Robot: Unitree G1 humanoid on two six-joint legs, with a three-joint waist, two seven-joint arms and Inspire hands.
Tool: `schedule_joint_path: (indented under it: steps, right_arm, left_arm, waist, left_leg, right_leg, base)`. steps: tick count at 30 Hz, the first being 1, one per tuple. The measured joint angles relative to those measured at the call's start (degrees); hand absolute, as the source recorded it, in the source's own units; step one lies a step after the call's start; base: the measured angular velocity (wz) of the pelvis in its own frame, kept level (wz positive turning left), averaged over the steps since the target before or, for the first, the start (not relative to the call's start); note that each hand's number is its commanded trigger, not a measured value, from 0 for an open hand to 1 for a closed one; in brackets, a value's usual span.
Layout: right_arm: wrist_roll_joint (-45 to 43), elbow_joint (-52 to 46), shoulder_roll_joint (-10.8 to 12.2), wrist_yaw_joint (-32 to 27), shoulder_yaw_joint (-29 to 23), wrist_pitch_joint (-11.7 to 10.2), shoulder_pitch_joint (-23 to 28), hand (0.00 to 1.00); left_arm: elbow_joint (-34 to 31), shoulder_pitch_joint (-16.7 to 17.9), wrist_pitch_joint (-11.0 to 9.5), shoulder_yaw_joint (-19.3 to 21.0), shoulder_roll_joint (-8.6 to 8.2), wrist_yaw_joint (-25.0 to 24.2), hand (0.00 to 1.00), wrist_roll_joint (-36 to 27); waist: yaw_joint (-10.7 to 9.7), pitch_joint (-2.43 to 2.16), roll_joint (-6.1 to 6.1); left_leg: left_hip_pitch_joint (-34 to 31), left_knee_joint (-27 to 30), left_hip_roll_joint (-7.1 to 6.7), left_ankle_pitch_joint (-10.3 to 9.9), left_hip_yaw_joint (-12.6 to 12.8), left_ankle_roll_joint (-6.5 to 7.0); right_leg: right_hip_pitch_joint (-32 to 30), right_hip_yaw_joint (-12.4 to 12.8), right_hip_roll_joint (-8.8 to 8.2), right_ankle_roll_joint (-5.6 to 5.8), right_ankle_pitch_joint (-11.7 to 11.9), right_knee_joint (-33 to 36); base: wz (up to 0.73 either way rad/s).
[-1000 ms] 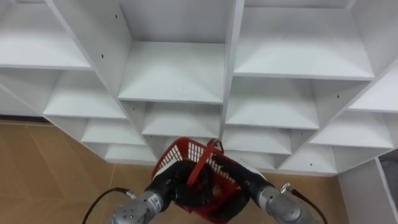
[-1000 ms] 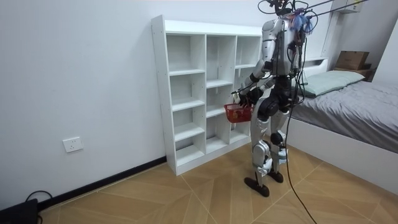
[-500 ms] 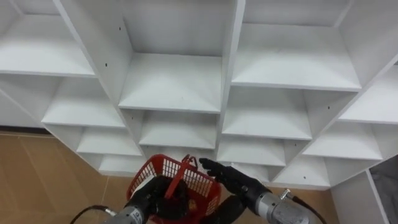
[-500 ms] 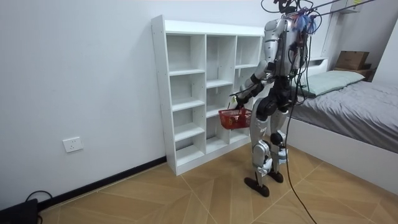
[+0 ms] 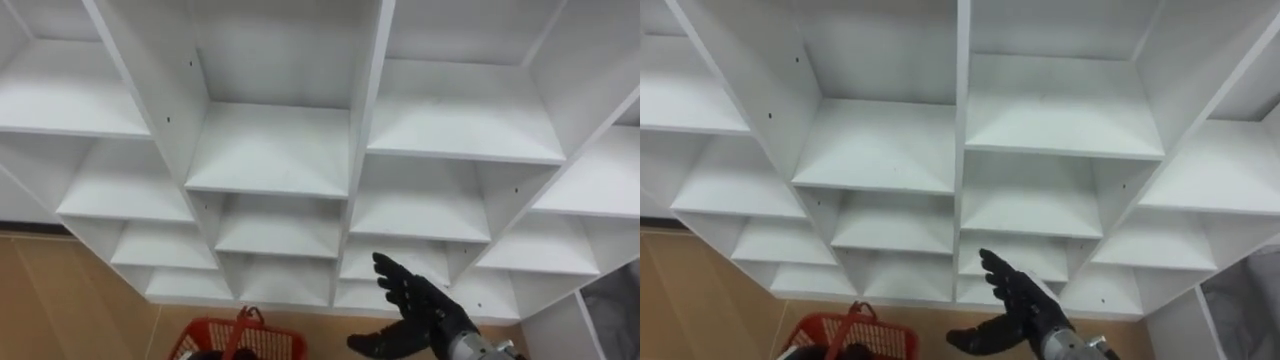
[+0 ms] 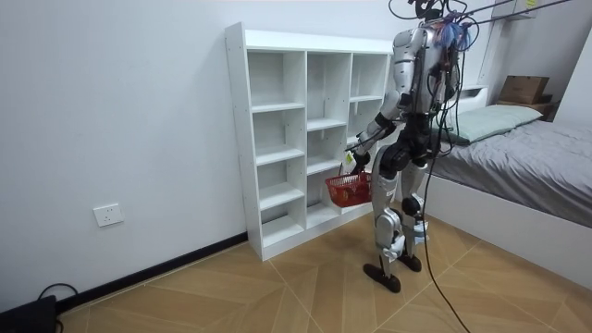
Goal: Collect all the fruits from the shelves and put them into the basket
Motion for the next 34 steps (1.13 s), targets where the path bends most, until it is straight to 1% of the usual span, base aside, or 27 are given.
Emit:
schedule_joint_path:
  steps: [1, 2, 3, 4, 5, 7, 10, 13, 15, 19, 21, 22, 25, 29, 31, 34]
  right_arm:
    - [0.0, 1.0, 0.0, -1.2, -1.0, -0.4, 0.8, 0.00]
    - [0.0, 2.1, 0.0, -1.8, -1.4, -0.7, 1.0, 0.00]
    - [-0.4, 3.9, 0.0, -2.9, -2.5, -0.8, 1.7, 0.00]
    - [-2.3, 5.3, 0.1, -4.1, -3.9, -0.7, 2.7, 0.00]
    - [-3.1, 6.0, 0.0, -4.6, -4.6, -0.8, 3.3, 0.00]
    - [-5.0, 10.8, 0.0, -6.9, -6.8, -0.9, 4.2, 0.00]
    - [-6.9, 16.7, 0.0, -9.6, -8.4, -0.8, 4.2, 0.00]
    - [-9.3, 21.4, 0.0, -11.1, -9.3, -0.9, 4.0, 0.00]
    - [-9.3, 23.9, 0.0, -11.8, -9.5, -0.9, 4.0, 0.00]
    - [-8.3, 27.6, 0.2, -12.5, -9.5, -0.9, 3.7, 0.00]
    - [-8.0, 29.4, 0.8, -12.8, -10.5, -0.9, 3.0, 0.00]
    - [-7.4, 30.5, 1.3, -13.1, -11.1, -0.9, 2.8, 0.00]
    - [-5.4, 32.8, 1.6, -13.4, -11.1, -1.0, 2.4, 0.00]
    - [-2.3, 37.7, 1.7, -13.1, -12.2, -0.9, 0.9, 0.00]
    - [-0.8, 40.4, 1.8, -12.6, -12.6, -0.4, 0.3, 0.00]
    - [0.2, 43.0, 1.7, -11.2, -13.2, -0.3, -0.1, 0.00]
  left_arm:
    - [1.1, 0.2, -0.2, 2.2, -0.43, 0.7, 1.00, 0.0]
    - [1.4, 0.4, -0.2, 3.1, -0.56, 1.2, 1.00, 0.0]
    - [2.0, 1.1, -0.2, 4.2, -0.70, 2.2, 1.00, 0.0]
    - [2.0, 2.2, -0.2, 5.3, -1.01, 2.9, 1.00, 0.0]
    - [2.0, 2.6, -0.2, 5.6, -1.13, 3.1, 1.00, 0.1]
    - [2.3, 3.4, -0.1, 6.0, -1.36, 4.4, 1.00, 0.0]
    - [3.3, 3.5, 0.0, 6.2, -1.30, 5.0, 1.00, 0.1]
    - [4.3, 3.5, 0.1, 6.2, -0.93, 4.9, 1.00, 0.0]
    - [4.3, 3.5, 0.1, 6.4, -0.87, 4.9, 1.00, 0.0]
    - [4.4, 3.4, 0.1, 6.5, -0.70, 4.9, 1.00, 0.0]
    - [4.7, 3.1, 0.1, 6.5, -0.68, 4.9, 1.00, 0.0]
    - [5.3, 2.8, 0.1, 6.5, -0.69, 4.9, 1.00, 0.0]
    - [5.8, 2.7, 0.1, 6.5, -0.71, 5.0, 1.00, -0.1]
    - [6.5, 2.6, 0.1, 6.6, -0.76, 4.9, 1.00, -0.1]
    - [6.7, 2.7, 0.3, 7.5, -1.00, 4.9, 1.00, 0.0]
    - [7.0, 3.0, 1.2, 8.0, -1.42, 5.0, 1.00, 0.0]
  waist:
    - [0.1, -0.27, -0.06]
    - [-0.1, -0.37, -0.12]
    - [-0.7, -0.47, -0.14]
    - [-1.2, -0.98, -0.23]
    - [-1.2, -0.94, -0.06]
    - [-1.5, -0.89, -0.07]
    - [-1.6, -0.85, -0.13]
    - [-2.0, -0.74, -0.02]
    - [-2.1, -0.73, 0.02]
    - [-2.4, -0.59, 0.19]
    - [-2.6, -0.31, 0.20]
    - [-2.7, -0.23, 0.21]
    - [-2.8, -0.10, 0.14]
    - [-2.8, -0.09, 0.22]
    - [-2.7, -0.07, 0.26]
    - [-2.7, -0.14, 0.44]
  left_leg:
    - [0.6, -0.2, -0.10, -0.1, 0.3, -0.02]
    - [0.8, -0.2, -0.09, -0.2, 0.3, -0.05]
    - [1.5, -0.2, -0.07, -0.5, 0.3, -0.03]
    - [1.8, -0.2, -0.09, -0.8, 0.3, 0.00]
    - [2.0, -0.2, -0.08, -0.9, 0.3, 0.01]
    - [2.5, 0.0, -0.02, -1.3, 0.3, 0.06]
    - [2.8, 0.1, -0.02, -1.6, 0.3, 0.18]
    - [3.3, 0.0, -0.05, -1.8, 0.3, 0.30]
    - [3.4, 0.0, -0.05, -1.9, 0.3, 0.36]
    - [3.4, 0.0, -0.18, -2.1, 0.1, 0.55]
    - [3.5, -0.1, -0.23, -2.1, 0.0, 0.61]
    - [3.5, -0.1, -0.23, -2.2, 0.0, 0.64]
    - [3.5, -0.1, -0.24, -2.3, 0.0, 0.66]
    - [3.7, -0.1, -0.25, -2.5, 0.0, 0.67]
    - [3.6, -0.1, -0.24, -2.5, 0.0, 0.67]
    - [3.6, -0.1, -0.24, -2.6, 0.0, 0.66]
  right_leg:
    - [0.4, 0.0, 0.06, 0.01, -0.1, 0.0]
    - [1.0, 0.0, 0.10, 0.01, -0.1, -0.3]
    - [2.1, 0.2, 0.16, 0.04, -0.1, -0.8]
    - [2.1, 0.3, 0.16, 0.13, -0.3, -0.8]
    - [2.2, 0.4, 0.16, 0.14, -0.4, -0.7]
    - [3.1, 0.5, 0.15, 0.29, -0.7, -0.7]
    - [3.3, 0.4, -0.29, 0.42, -0.9, -0.6]
    - [3.8, 0.3, -0.26, 0.57, -1.1, -0.8]
    - [4.1, 0.4, -0.24, 0.68, -1.3, -0.7]
    - [4.3, 0.3, -0.29, 0.88, -1.4, -0.8]
    - [4.6, 0.2, -0.33, 0.95, -1.4, -0.8]
    - [4.6, 0.2, -0.33, 0.97, -1.4, -0.9]
    - [4.7, 0.2, -0.32, 1.05, -1.5, -0.9]
    - [4.8, 0.3, -0.29, 1.10, -1.6, -0.9]
    - [4.8, 0.4, -0.26, 1.11, -1.6, -0.9]
    - [4.7, 0.3, -0.24, 1.12, -1.6, -1.0]
  base:
    - [-0.12]
    - [-0.05]
    - [0.00]
    - [0.00]
    - [0.00]
    - [0.00]
    - [0.00]
    - [0.00]
    - [0.00]
    - [0.00]
    - [0.04]
    - [0.00]
    - [0.00]
    - [0.00]
    - [0.00]
    - [0.00]
